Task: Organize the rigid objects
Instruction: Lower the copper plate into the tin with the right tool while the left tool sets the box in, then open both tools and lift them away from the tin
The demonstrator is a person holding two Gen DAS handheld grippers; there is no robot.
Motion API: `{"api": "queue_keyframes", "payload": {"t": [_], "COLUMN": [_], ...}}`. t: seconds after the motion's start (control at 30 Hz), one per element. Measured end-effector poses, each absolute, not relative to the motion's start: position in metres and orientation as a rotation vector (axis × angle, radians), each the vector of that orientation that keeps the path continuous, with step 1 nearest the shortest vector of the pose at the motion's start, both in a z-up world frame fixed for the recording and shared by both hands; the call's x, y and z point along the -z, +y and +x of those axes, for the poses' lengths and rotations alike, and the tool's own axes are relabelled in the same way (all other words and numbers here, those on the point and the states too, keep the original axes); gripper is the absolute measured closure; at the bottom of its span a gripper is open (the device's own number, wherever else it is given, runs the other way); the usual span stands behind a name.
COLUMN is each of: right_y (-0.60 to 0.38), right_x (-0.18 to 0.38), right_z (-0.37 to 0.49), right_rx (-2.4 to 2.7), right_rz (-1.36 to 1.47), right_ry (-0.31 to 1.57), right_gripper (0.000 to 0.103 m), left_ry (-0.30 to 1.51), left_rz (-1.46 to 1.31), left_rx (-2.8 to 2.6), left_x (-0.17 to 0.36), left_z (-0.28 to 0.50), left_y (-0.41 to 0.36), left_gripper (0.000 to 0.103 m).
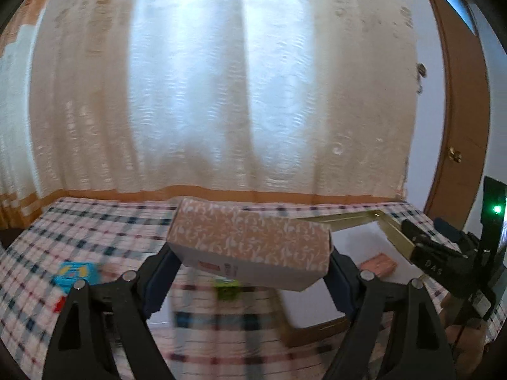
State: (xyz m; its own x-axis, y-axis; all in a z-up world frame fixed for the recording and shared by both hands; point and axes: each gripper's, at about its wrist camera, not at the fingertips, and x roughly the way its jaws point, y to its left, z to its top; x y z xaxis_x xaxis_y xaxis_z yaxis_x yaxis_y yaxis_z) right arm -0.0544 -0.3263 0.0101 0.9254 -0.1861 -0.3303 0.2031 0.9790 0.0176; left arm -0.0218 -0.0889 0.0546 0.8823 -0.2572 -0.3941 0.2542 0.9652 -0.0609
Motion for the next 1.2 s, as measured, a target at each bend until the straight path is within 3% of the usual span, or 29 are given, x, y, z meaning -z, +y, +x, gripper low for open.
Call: {"api": "queue_keyframes", "payload": {"t": [0.4, 0.5, 0.57, 0.9, 1.2], "right_y": [-0.360, -0.362, -0.364, -0.379, -0.367], "right_x": [-0.010, -0.008, -0.006, -0.008, -0.008], "right_z": [-0.054, -0.053, -0.050, -0.063, -0.066], "right_rx": [0.198, 0.202, 0.216, 0.227, 0.241], "right_rz": [0.187, 0.203, 0.219, 0.316, 0.289], "right_ry": [0.349, 0.348, 0.365, 0.280, 0.245], "right_gripper": [0.025, 0.021, 0.013, 0.011, 0.010], "left_ry": [0.544, 0.578, 0.566, 0.421, 0.436], "left_rz": [0.031, 0.056, 0.043, -0.011, -0.087], "left_rx": [0.358, 0.370, 0.376, 0.306, 0.200], "left_x": [-0.017, -0.009, -0.006, -0.025, -0.014], "left_z": [0.017, 0.020, 0.017, 0.006, 0.016], "left_y": [-0.175, -0.185, -0.185, -0.149, -0.114], "left_gripper": [0.019, 0.000, 0.000, 0.000, 0.000]}}
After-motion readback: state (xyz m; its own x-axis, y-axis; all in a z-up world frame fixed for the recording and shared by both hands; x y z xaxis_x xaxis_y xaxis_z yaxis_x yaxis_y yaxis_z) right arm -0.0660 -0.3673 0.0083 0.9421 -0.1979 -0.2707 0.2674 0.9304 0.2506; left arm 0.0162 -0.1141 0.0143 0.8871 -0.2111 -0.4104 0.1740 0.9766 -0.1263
